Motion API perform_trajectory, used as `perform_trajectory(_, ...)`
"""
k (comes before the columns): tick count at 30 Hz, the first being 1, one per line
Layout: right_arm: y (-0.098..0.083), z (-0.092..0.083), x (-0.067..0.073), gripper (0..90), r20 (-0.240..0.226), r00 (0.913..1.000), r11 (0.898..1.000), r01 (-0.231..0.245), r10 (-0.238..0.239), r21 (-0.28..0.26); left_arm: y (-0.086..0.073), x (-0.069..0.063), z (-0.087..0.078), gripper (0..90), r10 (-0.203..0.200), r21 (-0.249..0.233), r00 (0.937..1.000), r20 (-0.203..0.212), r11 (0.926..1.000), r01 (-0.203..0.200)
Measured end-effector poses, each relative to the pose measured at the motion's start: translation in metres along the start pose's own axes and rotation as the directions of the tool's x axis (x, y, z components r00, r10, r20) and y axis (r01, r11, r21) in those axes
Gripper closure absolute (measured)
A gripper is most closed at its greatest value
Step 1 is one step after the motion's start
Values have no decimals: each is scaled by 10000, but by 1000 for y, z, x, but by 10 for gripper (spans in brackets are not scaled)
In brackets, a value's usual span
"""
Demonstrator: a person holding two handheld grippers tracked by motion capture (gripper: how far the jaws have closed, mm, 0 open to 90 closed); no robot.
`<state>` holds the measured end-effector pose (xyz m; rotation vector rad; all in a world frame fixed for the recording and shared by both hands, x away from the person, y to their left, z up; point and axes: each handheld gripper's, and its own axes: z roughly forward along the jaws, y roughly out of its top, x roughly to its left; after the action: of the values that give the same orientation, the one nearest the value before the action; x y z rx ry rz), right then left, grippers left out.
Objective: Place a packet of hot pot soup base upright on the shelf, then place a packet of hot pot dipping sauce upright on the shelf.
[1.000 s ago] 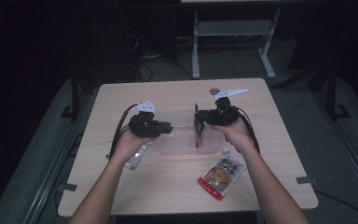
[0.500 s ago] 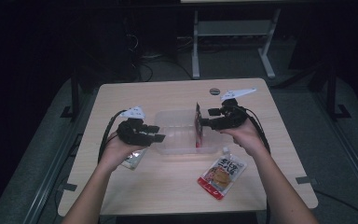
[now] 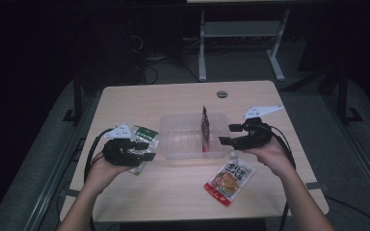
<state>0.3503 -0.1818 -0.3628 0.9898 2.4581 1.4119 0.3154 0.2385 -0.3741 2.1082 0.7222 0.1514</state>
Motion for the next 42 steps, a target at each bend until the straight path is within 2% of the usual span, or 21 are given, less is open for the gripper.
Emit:
perform_trajectory(5, -18, -11, 6, 299, 141, 9996, 9997, 242, -240, -95, -17, -6, -8, 466, -150, 78, 9999, -76, 9999, 151)
perform_trajectory(12, -42, -23, 10, 299, 315, 9993, 9998, 184, -186, 55, -42, -14, -11, 466, -393, 296, 9990, -215, 9988, 399)
perform_trajectory(18, -64, -29, 7, 305, 358, 9993, 9994, -103, 92, 325, -56, -21, -11, 448, -624, 355, 9977, -252, 9974, 632)
perform_trajectory(21, -75, -31, 5, 338, 471, 9988, 9986, -118, 93, 519, -62, -26, -7, 439, -515, 475, 9985, -162, 9975, 523)
perform_trajectory(22, -79, -32, 4, 371, 531, 9984, 9981, -200, 168, 589, -63, -29, -5, 439, -489, 577, 9987, -120, 9971, 495)
perform_trajectory(25, -88, -35, 0, 564, 784, 9967, 9961, -253, 187, 841, -64, -33, 2, 439, -274, 856, 9996, 0, 9960, 273)
perform_trajectory(28, -98, -33, -7, 790, 774, 9963, 9923, -459, 371, 1153, -63, -36, 9, 437, -169, 1008, 9997, 173, 9948, 151)
perform_trajectory(30, -103, -31, -11, 887, 684, 9968, 9877, -510, 413, 1475, -63, -39, 13, 436, 122, 1128, 9996, 255, 9935, -150)
perform_trajectory(33, -107, -29, -12, 897, 596, 9976, 9831, -465, 365, 1771, -63, -40, 17, 428, 186, 1214, 9992, 345, 9923, -227)
perform_trajectory(36, -108, -26, -16, 897, 790, 9967, 9803, -348, 197, 1946, -63, -39, 18, 424, 156, 1202, 9992, 373, 9925, -200)
perform_trajectory(39, -109, -21, -21, 897, 972, 9952, 9774, -268, 64, 2097, -64, -39, 20, 418, 366, 1269, 9982, 464, 9910, -423)
perform_trajectory(42, -109, -16, -24, 897, 1249, 9921, 9749, -401, 128, 2190, -64, -42, 23, 413, 274, 1249, 9980, 568, 9916, -343)
